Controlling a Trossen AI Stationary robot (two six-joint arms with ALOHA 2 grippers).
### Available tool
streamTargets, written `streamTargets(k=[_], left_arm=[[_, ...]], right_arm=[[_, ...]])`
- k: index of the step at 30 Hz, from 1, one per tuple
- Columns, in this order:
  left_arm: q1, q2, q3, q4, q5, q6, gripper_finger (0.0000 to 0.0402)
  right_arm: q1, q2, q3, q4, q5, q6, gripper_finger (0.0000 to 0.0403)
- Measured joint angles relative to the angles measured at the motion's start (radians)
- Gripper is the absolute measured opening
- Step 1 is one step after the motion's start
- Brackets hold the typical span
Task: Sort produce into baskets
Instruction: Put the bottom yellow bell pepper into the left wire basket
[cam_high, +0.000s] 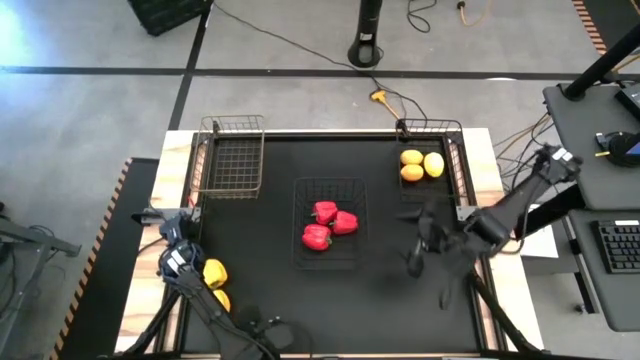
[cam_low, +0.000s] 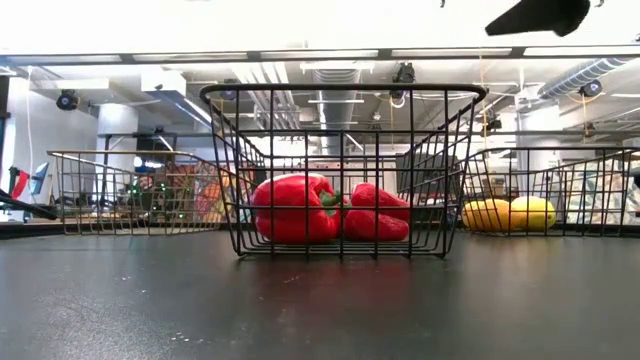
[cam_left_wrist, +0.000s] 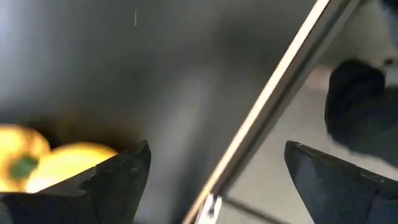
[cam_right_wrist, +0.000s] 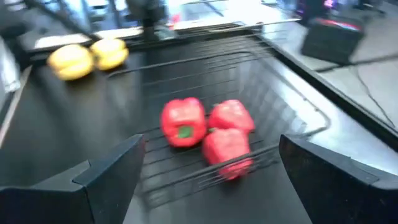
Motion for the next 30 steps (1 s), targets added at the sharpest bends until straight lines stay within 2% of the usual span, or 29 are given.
streamTargets(k=[5,8,11,13,17,20,25,30], left_arm=[[-0.003,-0.093,-0.168,0.000,0.197,-0.086,0.0351],[-0.043,-0.177,-0.292,0.001,0.232,-0.226,0.0351],[-0.104,-0.293,-0.410,-0.001,0.215,-0.475,0.0351],[-0.148,-0.361,-0.484,0.001,0.168,-0.708,0.0351],[-0.230,-0.447,-0.583,0.007,0.153,-1.163,0.0351],[-0.250,-0.453,-0.620,0.017,0.161,-1.218,0.0351],[-0.192,-0.421,-0.643,0.037,-0.013,-1.179,0.0351],[-0.152,-0.396,-0.643,0.023,-0.023,-1.110,0.0351]], right_arm=[[0.100,0.073,0.028,0.012,0.033,-0.001,0.0364],[0.117,0.111,0.052,0.016,0.034,-0.017,0.0364],[0.119,0.148,0.078,0.015,0.034,-0.043,0.0364],[0.119,0.170,0.095,0.015,0.034,-0.068,0.0364],[0.119,0.211,0.121,0.014,0.034,-0.098,0.0364],[0.117,0.232,0.141,0.015,0.034,-0.103,0.0364],[0.116,0.258,0.174,0.015,0.034,-0.106,0.0364],[0.116,0.273,0.191,0.015,0.033,-0.107,0.0364]])
